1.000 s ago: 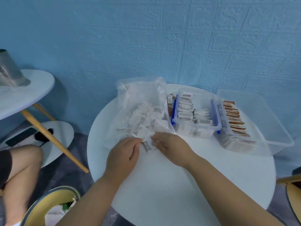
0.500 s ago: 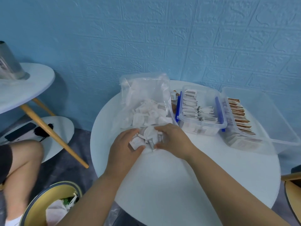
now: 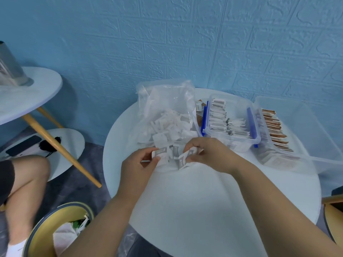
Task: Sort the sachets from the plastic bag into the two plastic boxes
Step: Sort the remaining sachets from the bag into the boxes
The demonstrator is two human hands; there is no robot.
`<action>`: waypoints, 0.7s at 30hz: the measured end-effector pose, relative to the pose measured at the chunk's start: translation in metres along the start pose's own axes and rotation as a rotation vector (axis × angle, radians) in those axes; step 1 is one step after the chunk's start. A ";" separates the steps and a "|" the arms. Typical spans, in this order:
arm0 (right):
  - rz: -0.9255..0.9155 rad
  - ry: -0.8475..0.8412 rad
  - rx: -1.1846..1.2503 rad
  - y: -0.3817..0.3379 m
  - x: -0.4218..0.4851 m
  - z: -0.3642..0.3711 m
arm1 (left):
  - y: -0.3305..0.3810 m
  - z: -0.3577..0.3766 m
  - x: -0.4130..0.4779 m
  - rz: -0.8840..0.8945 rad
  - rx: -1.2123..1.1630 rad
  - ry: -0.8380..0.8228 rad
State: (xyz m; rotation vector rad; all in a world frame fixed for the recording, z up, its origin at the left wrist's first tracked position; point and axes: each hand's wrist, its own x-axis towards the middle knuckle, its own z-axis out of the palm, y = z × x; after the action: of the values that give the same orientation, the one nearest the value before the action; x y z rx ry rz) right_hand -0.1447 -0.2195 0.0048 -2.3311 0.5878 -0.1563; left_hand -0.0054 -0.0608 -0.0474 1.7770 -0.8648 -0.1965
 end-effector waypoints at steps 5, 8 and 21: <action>-0.021 0.159 0.143 0.003 0.000 -0.002 | 0.014 0.003 -0.004 0.037 -0.006 0.093; 0.009 0.269 0.389 -0.004 0.001 0.002 | 0.024 0.009 -0.003 -0.007 -0.080 0.064; 0.104 0.393 0.185 0.005 0.006 0.034 | 0.019 0.026 -0.007 -0.147 -0.151 0.143</action>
State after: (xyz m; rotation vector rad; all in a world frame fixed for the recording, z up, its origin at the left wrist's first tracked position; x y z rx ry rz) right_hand -0.1321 -0.2042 -0.0236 -2.0950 0.8455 -0.6039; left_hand -0.0328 -0.0788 -0.0424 1.6909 -0.6016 -0.2217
